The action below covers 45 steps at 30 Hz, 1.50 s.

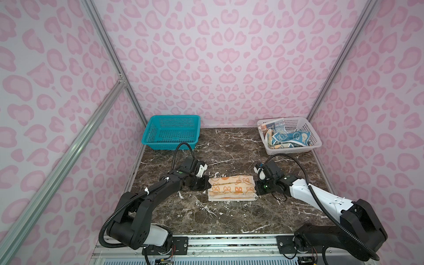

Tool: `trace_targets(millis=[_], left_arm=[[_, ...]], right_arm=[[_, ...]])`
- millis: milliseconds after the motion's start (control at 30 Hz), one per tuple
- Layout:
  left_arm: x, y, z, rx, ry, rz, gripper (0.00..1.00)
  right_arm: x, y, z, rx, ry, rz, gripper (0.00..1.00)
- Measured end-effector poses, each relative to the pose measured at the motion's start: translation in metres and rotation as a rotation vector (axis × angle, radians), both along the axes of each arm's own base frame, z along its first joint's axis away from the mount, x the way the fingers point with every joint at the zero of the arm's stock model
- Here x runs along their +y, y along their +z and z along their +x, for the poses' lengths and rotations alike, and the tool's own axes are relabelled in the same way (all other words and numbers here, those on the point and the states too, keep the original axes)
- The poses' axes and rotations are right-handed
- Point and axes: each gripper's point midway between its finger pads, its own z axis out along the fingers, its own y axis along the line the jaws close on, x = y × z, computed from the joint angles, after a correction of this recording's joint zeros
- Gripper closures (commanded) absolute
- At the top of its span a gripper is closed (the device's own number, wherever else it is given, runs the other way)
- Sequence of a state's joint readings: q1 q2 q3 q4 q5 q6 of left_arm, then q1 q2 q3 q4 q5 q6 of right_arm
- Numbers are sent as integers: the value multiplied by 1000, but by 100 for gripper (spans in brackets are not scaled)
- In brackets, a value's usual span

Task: Fold and stack the towels

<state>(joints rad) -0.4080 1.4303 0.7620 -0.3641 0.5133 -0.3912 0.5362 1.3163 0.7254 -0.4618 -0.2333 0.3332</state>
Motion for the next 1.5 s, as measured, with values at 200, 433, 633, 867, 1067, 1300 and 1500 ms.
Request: trace_targets(millis=[200,433,633,867,1067,1300,1500], left_arm=[[5,-13,-15,38,2,16,96],[11,-20,-18,52,23,51,71],[20,-12,-14,35,54,105,65],[13,26,6,-56,60,84,65],[-22,30,8,-36,1,11,76],[-54,5,-6,59,-56,-3,85],[-53,-21,-15,124,-55,34,94]], right_arm=[[5,-16,-14,59,15,-16,85],[5,-19,-18,68,15,-62,64],[-3,7,-5,-15,-13,-95,60],[24,24,1,-31,87,-13,63],[74,6,-10,41,186,82,71],[85,-22,-11,118,91,108,82],[71,-39,-15,159,-24,93,87]])
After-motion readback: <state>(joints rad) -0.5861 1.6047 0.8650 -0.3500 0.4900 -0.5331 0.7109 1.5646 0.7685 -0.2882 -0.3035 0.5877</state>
